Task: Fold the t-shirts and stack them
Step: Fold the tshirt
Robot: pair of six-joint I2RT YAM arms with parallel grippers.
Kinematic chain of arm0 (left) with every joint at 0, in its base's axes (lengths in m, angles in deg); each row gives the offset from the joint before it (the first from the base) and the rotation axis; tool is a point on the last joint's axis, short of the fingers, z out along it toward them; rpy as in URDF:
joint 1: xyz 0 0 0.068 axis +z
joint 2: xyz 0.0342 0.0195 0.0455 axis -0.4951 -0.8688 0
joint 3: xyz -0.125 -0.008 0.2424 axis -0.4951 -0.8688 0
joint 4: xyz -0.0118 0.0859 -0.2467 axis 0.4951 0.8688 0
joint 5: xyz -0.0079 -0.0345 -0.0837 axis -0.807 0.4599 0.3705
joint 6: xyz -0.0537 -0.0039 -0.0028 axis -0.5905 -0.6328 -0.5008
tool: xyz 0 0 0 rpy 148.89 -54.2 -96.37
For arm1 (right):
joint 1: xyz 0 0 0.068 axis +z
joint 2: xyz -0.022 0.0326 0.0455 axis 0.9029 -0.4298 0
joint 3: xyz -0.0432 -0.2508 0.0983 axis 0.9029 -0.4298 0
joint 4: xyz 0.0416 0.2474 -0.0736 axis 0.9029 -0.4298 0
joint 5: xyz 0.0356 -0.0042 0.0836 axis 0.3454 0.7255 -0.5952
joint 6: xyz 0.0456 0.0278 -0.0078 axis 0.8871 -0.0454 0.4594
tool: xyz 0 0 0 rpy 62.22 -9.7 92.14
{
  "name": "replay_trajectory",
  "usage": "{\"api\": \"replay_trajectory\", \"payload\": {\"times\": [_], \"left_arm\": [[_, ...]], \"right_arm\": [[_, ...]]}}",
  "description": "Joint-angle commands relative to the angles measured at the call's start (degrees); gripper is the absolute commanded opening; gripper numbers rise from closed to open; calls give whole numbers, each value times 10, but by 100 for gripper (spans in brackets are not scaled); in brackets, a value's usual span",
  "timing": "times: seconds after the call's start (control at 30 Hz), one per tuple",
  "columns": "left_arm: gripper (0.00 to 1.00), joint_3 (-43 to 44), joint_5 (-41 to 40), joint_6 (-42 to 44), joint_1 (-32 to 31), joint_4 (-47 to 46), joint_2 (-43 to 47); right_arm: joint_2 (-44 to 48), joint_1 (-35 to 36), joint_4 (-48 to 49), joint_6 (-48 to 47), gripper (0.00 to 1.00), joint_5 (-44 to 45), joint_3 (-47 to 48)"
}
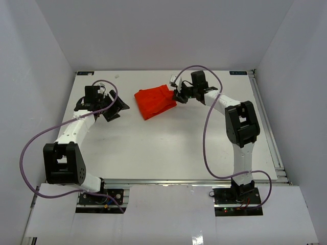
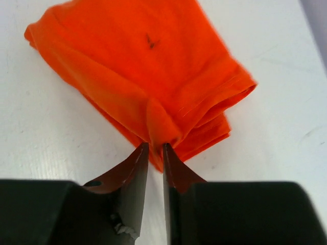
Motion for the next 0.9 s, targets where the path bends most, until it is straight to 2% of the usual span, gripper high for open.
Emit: {"api": "replay_trajectory", "payload": {"times": [0.0, 0.07, 0.23, 0.43, 0.5, 0.57, 0.6, 0.63, 0.7, 0.73, 0.77, 0.8, 0.87], "left_arm": [[81, 16, 18, 7, 3, -9, -3], [81, 20, 19, 11, 3, -10, -4], [81, 34, 37, 17, 3, -13, -17], [80, 66, 101, 24, -7, -57, -53], [80, 88, 128, 31, -21, -70, -84], [80, 129, 145, 38, -31, -75, -125], [80, 144, 150, 41, -36, -75, -140], [80, 157, 152, 49, -44, -75, -154], [80, 187, 158, 51, -51, -76, -189], [80, 193, 155, 53, -57, -76, -197], [80, 200, 152, 55, -59, -77, -203], [80, 200, 145, 54, -61, -80, -206], [80, 197, 140, 55, -64, -84, -207]], "right_arm": [[35, -7, 17, 11, 24, -13, -34], [49, -10, 18, 10, 31, -12, -52], [89, -30, 18, 31, 31, -10, -98], [98, -36, -24, 107, 30, -106, -47], [73, -25, -54, 160, 31, -134, -2], [53, -10, -65, 209, 35, -119, 35], [32, -8, -54, 273, 47, -116, 43], [22, -6, -42, 314, 50, -89, 49], [-32, -7, -41, 365, 54, -72, 117], [-55, -8, -74, 384, 57, -53, 155], [-79, -8, -90, 399, 57, -36, 196], [-129, -7, -106, 426, 58, -18, 282], [-172, -8, -142, 469, 57, 25, 354]]}}
